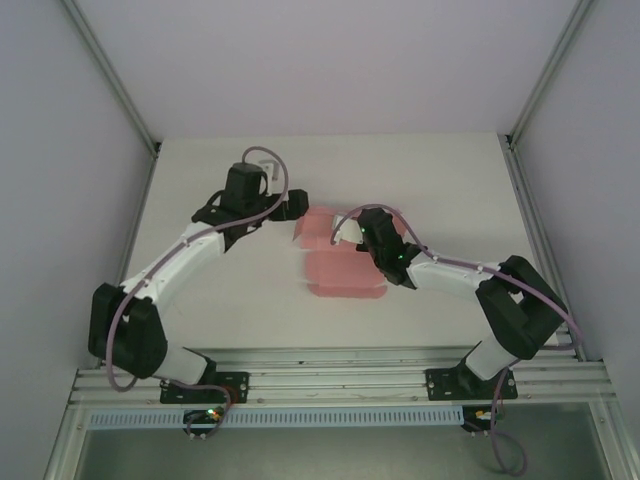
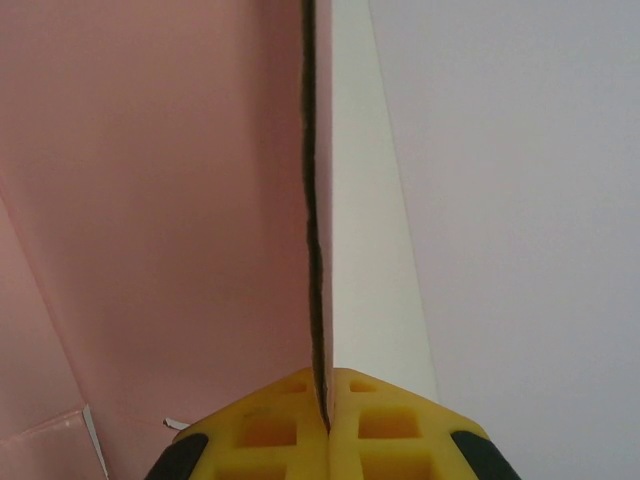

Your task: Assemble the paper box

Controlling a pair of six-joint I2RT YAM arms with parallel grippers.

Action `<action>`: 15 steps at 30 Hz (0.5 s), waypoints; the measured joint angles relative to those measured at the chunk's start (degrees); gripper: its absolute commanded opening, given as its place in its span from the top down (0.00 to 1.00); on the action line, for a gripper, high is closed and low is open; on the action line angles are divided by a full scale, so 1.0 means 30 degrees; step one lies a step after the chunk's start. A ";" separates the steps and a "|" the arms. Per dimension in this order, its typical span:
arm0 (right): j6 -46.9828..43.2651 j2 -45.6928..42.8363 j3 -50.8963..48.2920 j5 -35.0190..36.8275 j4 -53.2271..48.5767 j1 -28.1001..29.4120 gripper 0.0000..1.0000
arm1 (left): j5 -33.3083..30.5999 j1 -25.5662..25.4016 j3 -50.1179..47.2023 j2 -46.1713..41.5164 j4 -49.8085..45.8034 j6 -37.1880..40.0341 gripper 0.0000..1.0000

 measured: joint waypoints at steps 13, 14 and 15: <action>0.0539 -0.0182 0.0036 -0.0255 -0.0270 -0.0015 1.00 | 0.1377 -0.0423 0.1778 0.3526 -0.0466 0.2120 0.00; 0.0627 -0.0262 0.0044 -0.0313 -0.0408 -0.0015 1.00 | 0.1355 -0.0488 0.1807 0.3752 -0.0474 0.2251 0.00; 0.0699 -0.0328 0.0058 -0.0379 -0.0612 -0.0015 1.00 | 0.1253 -0.0590 0.1807 0.3883 -0.0481 0.2361 0.00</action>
